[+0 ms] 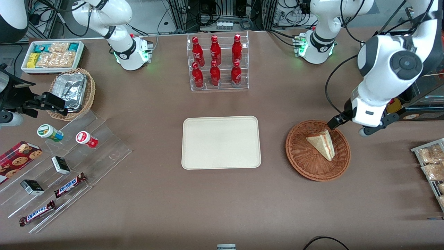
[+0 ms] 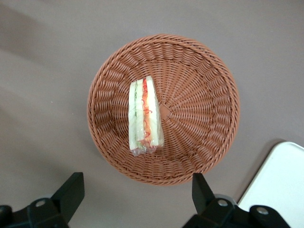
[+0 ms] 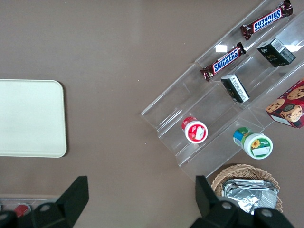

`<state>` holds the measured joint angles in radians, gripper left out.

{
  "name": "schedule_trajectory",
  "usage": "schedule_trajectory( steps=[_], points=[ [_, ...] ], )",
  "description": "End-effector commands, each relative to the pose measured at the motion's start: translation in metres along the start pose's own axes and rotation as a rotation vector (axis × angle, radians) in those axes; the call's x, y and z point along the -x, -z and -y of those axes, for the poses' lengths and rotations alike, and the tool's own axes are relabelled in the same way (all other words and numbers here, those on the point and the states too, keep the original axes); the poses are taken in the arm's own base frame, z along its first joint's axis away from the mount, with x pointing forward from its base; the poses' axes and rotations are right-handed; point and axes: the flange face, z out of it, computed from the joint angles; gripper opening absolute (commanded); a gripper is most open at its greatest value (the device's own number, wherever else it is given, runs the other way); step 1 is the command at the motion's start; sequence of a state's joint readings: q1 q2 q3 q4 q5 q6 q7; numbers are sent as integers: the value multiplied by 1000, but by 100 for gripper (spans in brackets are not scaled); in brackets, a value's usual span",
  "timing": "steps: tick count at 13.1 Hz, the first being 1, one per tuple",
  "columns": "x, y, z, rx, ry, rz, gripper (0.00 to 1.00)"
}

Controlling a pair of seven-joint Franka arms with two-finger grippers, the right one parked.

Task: Place sandwich from basket to tray
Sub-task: 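Lower the open left gripper around the sandwich and close it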

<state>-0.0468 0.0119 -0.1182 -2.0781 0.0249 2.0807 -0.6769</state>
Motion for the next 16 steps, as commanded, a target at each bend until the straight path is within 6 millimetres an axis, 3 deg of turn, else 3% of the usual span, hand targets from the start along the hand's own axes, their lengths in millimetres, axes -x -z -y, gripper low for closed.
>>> schedule_trajectory(
  steps=[1, 4, 13, 15, 16],
  points=[
    [-2, -34, -1, 2, 45, -3, 100],
    [5, -67, 5, 25, 45, -26, 100],
    [7, -128, 12, 3, 55, -49, 100],
    [10, -141, 14, 15, 84, -53, 94],
    [13, -146, 14, 23, 105, -59, 86]
  ],
)
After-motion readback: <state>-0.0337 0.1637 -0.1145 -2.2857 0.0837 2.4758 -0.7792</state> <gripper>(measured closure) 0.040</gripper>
